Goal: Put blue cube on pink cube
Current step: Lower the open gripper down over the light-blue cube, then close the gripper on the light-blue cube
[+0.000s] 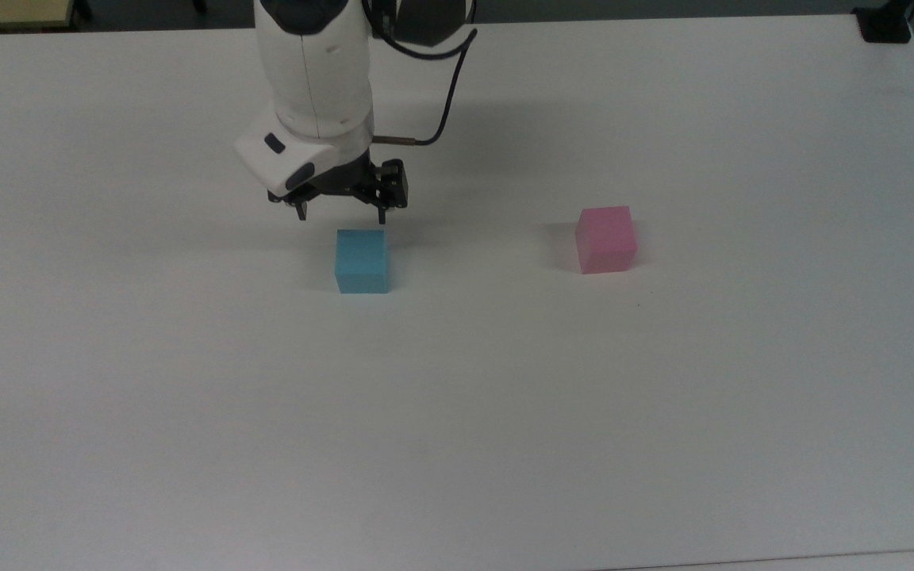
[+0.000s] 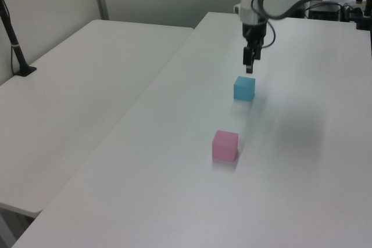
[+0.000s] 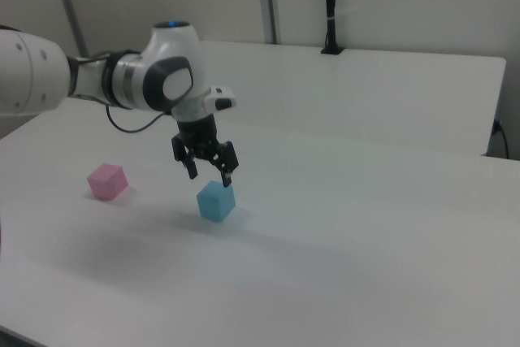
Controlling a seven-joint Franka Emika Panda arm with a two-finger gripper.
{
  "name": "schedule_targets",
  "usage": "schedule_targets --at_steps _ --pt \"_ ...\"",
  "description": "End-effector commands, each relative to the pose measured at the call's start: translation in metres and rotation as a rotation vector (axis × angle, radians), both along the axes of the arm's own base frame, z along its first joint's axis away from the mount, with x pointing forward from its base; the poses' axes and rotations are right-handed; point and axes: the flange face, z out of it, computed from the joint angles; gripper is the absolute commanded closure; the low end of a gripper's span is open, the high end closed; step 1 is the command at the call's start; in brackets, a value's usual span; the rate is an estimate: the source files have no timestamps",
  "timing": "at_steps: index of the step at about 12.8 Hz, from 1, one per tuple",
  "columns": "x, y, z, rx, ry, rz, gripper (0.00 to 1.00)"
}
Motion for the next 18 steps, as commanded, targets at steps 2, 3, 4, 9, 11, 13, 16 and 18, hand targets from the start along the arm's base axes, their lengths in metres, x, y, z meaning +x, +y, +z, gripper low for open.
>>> schedule_targets --at_steps 2,3,4,9,11,13,16,18 --pt "0.007 0.018 -0.031 0.012 -0.017 0.001 0.0" --pt "0.008 0.021 -0.035 0.015 -0.016 0.005 0.0" --pt "0.008 0.021 -0.037 0.015 -0.016 0.006 0.0" --pt "0.014 0.018 -0.058 0.014 -0.022 0.003 0.0" --pt "0.015 0.016 -0.061 0.014 -0.02 0.002 0.0" --pt "0.015 0.016 -0.06 0.014 -0.023 0.002 0.38" --pt "0.016 0.016 -0.058 0.015 -0.026 0.007 0.71" --pt "0.017 0.015 -0.049 0.014 -0.036 0.014 0.73"
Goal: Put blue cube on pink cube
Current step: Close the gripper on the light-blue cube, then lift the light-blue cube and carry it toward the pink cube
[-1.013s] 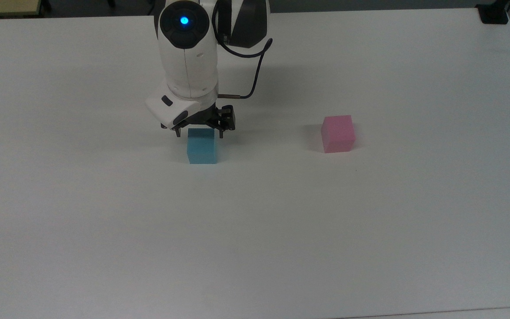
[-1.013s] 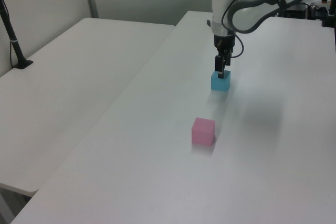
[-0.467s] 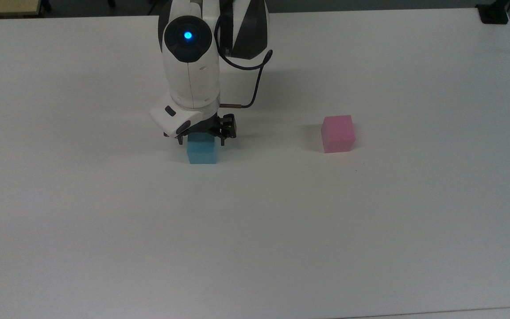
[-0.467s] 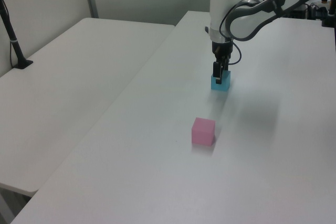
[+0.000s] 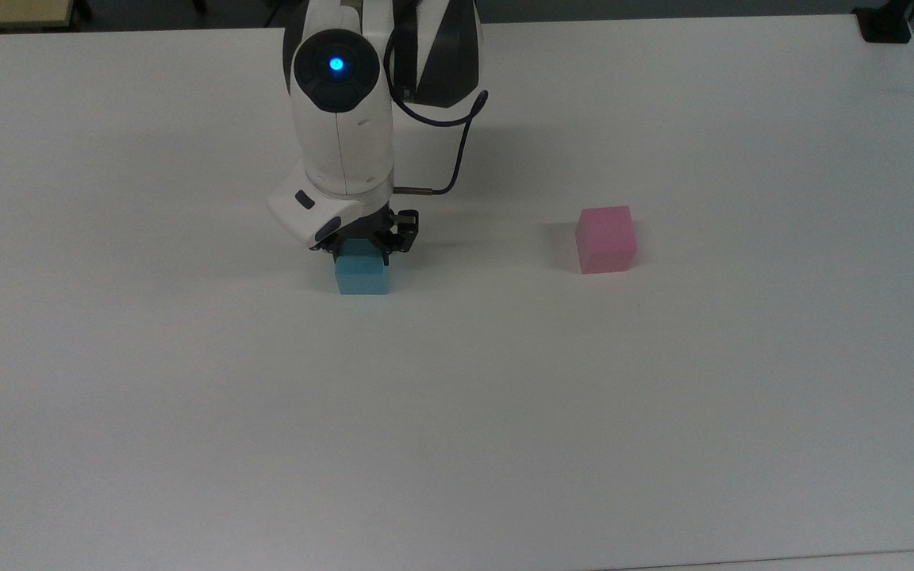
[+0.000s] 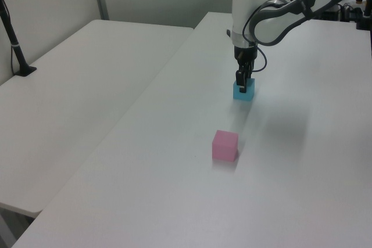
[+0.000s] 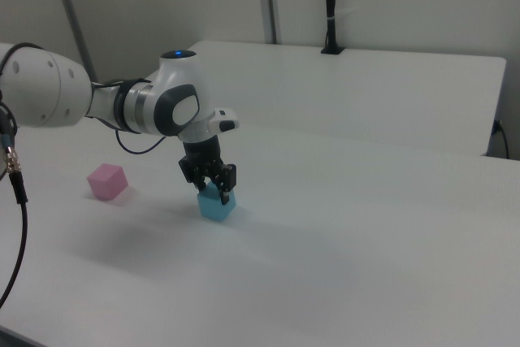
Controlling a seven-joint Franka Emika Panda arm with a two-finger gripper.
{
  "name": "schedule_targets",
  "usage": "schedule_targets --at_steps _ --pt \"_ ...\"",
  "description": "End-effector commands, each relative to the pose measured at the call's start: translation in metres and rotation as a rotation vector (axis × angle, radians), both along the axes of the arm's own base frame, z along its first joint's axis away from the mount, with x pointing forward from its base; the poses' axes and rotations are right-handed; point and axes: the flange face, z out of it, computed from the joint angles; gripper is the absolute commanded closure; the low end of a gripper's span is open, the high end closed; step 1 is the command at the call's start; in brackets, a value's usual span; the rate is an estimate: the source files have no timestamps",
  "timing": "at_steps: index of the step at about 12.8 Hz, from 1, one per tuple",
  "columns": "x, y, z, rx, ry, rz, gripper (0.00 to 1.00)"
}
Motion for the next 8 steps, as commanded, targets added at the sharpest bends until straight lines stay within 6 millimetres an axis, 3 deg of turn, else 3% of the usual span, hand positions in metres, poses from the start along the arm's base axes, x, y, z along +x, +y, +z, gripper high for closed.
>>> schedule_targets --at_steps 1,3,5,7,8 --pt "0.006 0.0 0.033 0.011 -0.061 0.004 0.73" --pt "0.006 -0.002 0.074 0.014 -0.077 0.014 0.72" --pt "0.006 -0.002 0.135 0.018 -0.065 0.014 0.69" --pt "0.006 -0.001 0.181 0.028 -0.074 0.009 0.69" --pt "0.005 0.0 0.195 0.04 -0.08 0.004 0.68"
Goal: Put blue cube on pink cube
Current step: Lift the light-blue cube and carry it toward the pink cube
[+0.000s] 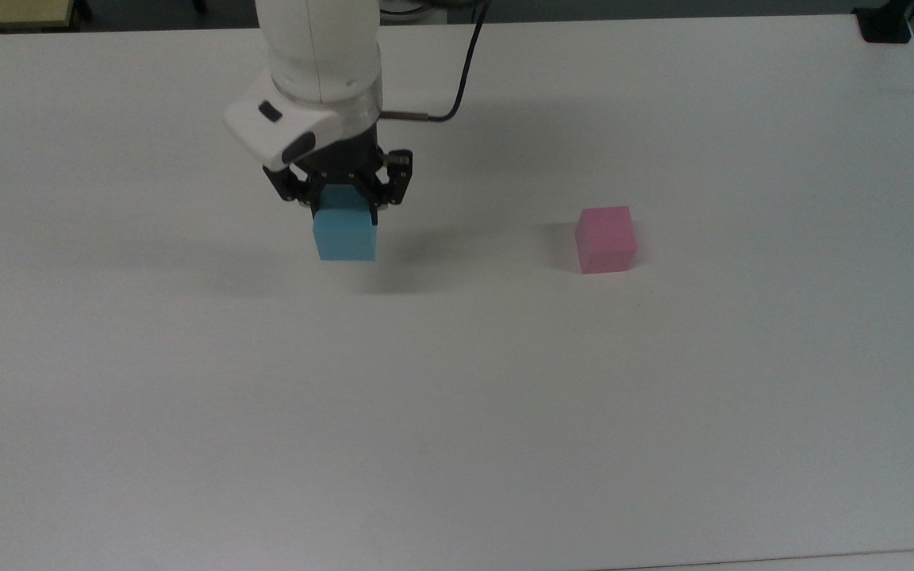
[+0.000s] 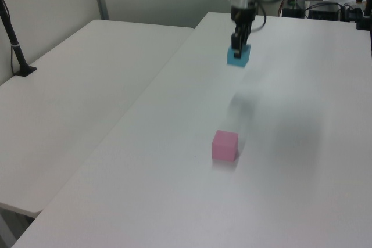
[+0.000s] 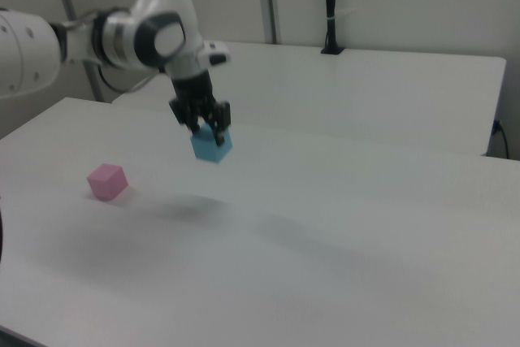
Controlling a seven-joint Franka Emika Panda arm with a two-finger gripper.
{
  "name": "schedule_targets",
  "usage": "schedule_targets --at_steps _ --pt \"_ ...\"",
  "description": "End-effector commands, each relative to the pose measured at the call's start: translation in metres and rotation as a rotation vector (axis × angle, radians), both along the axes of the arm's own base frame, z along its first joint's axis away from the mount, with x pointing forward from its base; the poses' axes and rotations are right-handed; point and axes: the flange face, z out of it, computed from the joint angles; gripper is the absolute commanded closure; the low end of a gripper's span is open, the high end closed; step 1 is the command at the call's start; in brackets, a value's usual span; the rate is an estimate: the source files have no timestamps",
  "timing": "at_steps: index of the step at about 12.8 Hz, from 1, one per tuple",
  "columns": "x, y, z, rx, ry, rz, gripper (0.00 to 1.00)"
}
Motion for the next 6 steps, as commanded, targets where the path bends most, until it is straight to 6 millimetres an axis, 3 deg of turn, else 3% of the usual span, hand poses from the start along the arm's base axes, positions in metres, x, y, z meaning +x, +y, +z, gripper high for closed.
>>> schedule_targets --at_steps 1,3,6 --pt "-0.006 0.0 0.06 0.052 -0.015 0.005 0.67" --pt "-0.015 0.003 0.083 0.059 -0.038 0.012 0.64" --pt "-0.019 0.016 0.09 0.061 -0.042 0.025 0.67"
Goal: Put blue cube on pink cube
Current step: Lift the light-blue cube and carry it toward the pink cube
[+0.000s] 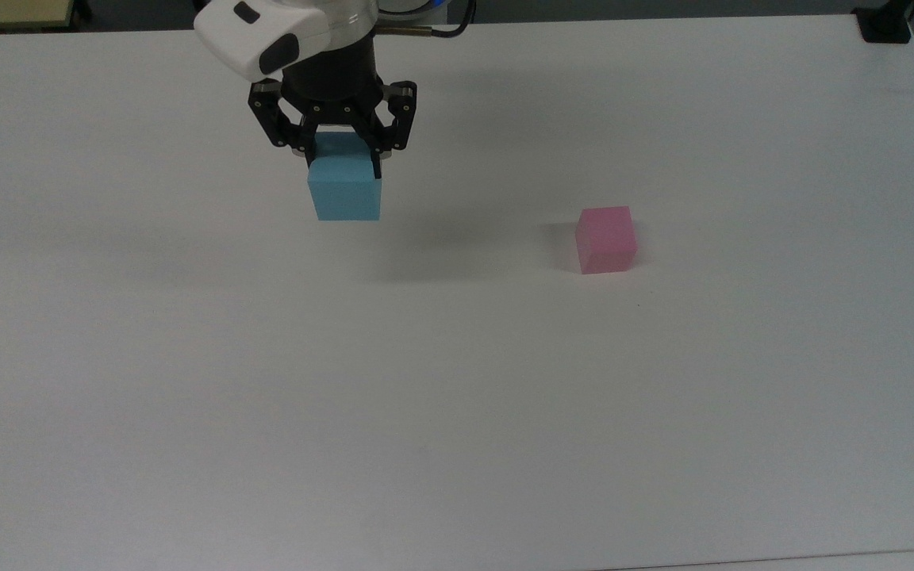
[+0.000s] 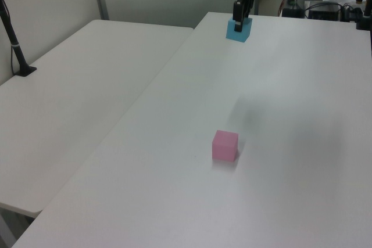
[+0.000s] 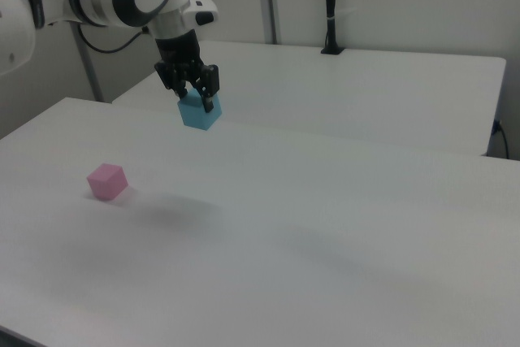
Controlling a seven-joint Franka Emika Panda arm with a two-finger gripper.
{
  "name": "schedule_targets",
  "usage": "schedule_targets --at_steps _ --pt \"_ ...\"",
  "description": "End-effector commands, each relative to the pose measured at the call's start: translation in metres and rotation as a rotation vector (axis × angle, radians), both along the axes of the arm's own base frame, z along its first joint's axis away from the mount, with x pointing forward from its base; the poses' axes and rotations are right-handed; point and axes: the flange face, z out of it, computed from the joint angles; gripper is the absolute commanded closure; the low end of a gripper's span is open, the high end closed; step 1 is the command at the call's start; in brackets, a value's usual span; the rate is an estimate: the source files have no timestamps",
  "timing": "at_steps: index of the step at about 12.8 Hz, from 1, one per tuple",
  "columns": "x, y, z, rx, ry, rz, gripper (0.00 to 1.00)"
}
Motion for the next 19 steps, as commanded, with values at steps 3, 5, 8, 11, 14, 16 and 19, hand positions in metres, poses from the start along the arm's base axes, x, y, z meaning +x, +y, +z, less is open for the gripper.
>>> schedule_targets --at_steps 3,5,8,11,14,16,19 --pt "-0.025 0.061 0.027 0.037 0.004 0.068 0.67" --pt "-0.04 0.12 0.036 0.054 0.002 0.073 0.67" --pt "-0.07 0.213 0.041 0.079 0.002 0.065 0.67" --pt "-0.087 0.281 0.01 0.061 0.039 0.078 0.67" --pt "-0.085 0.299 -0.012 0.036 0.063 0.053 0.67" --pt "-0.082 0.301 -0.022 0.029 0.076 0.053 0.67" --pt "-0.065 0.306 -0.079 -0.026 0.131 0.055 0.67"
